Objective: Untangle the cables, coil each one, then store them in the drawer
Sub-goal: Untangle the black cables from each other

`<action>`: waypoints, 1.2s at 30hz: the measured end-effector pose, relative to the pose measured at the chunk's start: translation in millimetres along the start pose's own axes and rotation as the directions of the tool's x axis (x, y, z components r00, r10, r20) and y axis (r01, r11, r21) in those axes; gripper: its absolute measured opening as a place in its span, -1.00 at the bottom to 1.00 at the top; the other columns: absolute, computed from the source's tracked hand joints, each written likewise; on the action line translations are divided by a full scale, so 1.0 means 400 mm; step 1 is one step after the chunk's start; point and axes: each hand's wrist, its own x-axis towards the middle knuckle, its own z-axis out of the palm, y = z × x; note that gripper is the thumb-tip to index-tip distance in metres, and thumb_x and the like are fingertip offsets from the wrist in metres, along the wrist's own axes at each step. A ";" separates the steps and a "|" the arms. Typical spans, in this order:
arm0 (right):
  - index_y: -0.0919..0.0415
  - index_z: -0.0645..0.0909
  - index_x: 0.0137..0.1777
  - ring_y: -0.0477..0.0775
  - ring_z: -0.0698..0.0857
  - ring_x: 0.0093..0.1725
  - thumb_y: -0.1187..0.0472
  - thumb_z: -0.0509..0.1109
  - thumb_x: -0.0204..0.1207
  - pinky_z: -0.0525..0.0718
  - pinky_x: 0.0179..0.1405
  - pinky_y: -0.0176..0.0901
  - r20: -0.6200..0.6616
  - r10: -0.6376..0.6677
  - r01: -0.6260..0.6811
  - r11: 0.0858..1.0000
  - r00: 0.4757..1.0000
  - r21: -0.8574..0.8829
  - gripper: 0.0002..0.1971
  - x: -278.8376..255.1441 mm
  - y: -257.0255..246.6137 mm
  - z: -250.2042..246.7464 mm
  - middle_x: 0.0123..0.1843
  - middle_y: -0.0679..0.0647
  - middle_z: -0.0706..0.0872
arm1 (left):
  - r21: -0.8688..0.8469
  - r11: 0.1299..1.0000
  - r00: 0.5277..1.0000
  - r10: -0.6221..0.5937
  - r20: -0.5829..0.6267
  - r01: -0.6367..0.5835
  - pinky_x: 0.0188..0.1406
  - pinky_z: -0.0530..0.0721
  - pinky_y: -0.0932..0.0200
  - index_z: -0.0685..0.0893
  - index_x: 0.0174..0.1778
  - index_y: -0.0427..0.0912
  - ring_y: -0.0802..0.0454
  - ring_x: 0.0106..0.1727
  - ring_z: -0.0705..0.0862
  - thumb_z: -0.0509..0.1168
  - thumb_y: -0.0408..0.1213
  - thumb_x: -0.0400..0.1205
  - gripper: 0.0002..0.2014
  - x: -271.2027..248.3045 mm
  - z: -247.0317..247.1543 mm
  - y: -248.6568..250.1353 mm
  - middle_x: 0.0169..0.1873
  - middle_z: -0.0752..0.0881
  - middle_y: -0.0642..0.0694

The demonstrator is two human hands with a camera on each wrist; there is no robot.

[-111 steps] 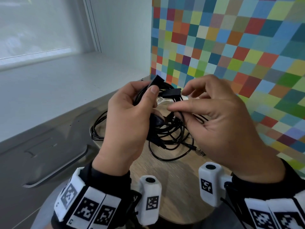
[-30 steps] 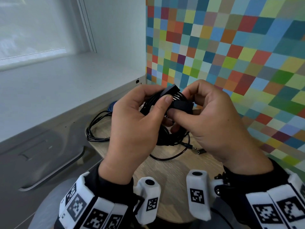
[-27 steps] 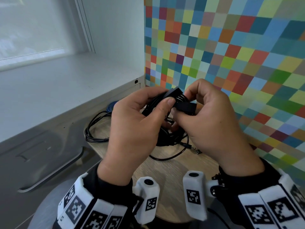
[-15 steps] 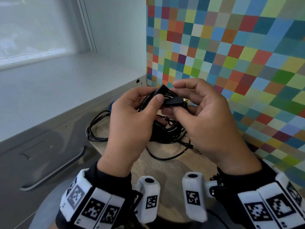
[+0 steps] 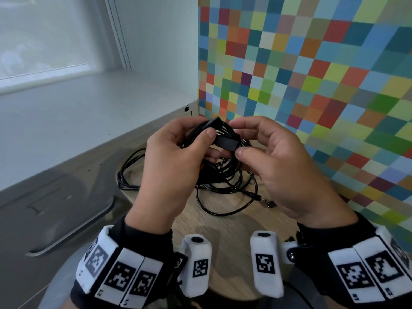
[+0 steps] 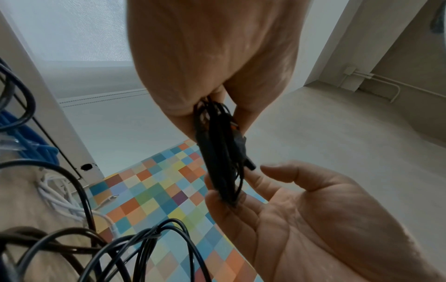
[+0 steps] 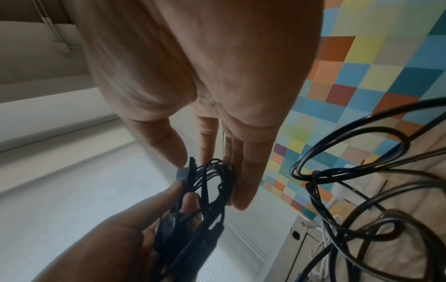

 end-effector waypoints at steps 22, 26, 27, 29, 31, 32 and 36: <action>0.29 0.72 0.17 0.34 0.89 -0.06 0.50 0.40 0.67 0.84 -0.04 0.10 -0.130 0.052 -0.020 0.971 0.990 0.236 -0.82 0.023 0.031 -0.004 -0.02 0.28 0.86 | 0.290 0.945 0.970 -0.201 0.140 0.154 -0.18 0.78 0.01 0.85 0.07 0.12 -0.05 -0.21 0.85 0.42 -0.29 0.71 -0.82 0.038 -0.101 0.017 -0.08 0.86 -0.14; 0.33 0.71 0.15 0.34 0.89 -0.06 0.51 0.39 0.66 0.85 -0.12 -0.02 -0.075 0.125 -0.095 0.943 0.989 0.319 -0.84 0.043 0.024 0.025 0.01 0.36 0.85 | 0.306 0.933 0.962 -0.239 0.134 0.189 -0.30 0.76 0.10 0.82 0.11 -0.01 -0.05 -0.31 0.81 0.44 -0.36 0.69 -0.83 0.047 -0.144 0.029 -0.15 0.85 -0.21; 0.32 0.71 0.14 0.32 0.89 -0.06 0.51 0.39 0.66 0.86 -0.14 -0.02 -0.059 0.142 -0.115 0.939 0.988 0.323 -0.84 0.052 0.022 0.037 0.03 0.39 0.84 | 0.299 0.935 0.965 -0.235 0.117 0.191 -0.34 0.75 0.13 0.81 0.11 -0.04 -0.03 -0.34 0.79 0.44 -0.38 0.69 -0.83 0.051 -0.155 0.029 -0.19 0.85 -0.20; 0.30 0.71 0.12 0.28 0.91 -0.05 0.51 0.39 0.67 0.89 -0.12 0.07 -0.023 0.166 -0.154 0.950 0.986 0.271 -0.85 0.070 0.018 0.064 0.06 0.37 0.84 | 0.297 0.936 0.971 -0.224 0.079 0.192 -0.40 0.74 0.18 0.80 0.12 -0.10 -0.02 -0.39 0.77 0.43 -0.41 0.69 -0.84 0.060 -0.179 0.025 -0.21 0.85 -0.21; 0.28 0.70 0.14 0.22 0.92 -0.06 0.49 0.40 0.68 0.89 -0.09 0.14 0.016 0.184 -0.184 0.973 0.983 0.136 -0.84 0.092 0.015 0.091 0.05 0.27 0.87 | 0.306 0.932 0.977 -0.212 0.033 0.193 -0.42 0.72 0.19 0.80 0.11 -0.13 -0.03 -0.40 0.77 0.43 -0.42 0.69 -0.85 0.071 -0.207 0.017 -0.19 0.86 -0.25; 0.26 0.70 0.16 0.19 0.92 -0.07 0.48 0.40 0.69 0.90 -0.10 0.13 0.035 0.194 -0.196 0.978 0.980 0.076 -0.83 0.102 0.015 0.104 0.05 0.24 0.87 | 0.315 0.929 0.978 -0.207 0.006 0.194 -0.42 0.72 0.17 0.80 0.10 -0.15 -0.03 -0.40 0.76 0.44 -0.41 0.68 -0.86 0.077 -0.222 0.011 -0.18 0.85 -0.27; 0.19 0.74 0.19 0.23 0.90 0.02 0.46 0.42 0.67 0.91 -0.10 0.11 0.107 0.227 -0.215 0.970 0.968 -0.113 -0.79 0.142 0.022 0.151 0.20 0.25 0.80 | 0.375 0.904 0.978 -0.177 -0.108 0.205 -0.34 0.74 0.10 0.79 -0.05 -0.19 -0.04 -0.36 0.78 0.50 -0.39 0.63 -0.95 0.098 -0.277 -0.019 -0.26 0.84 -0.22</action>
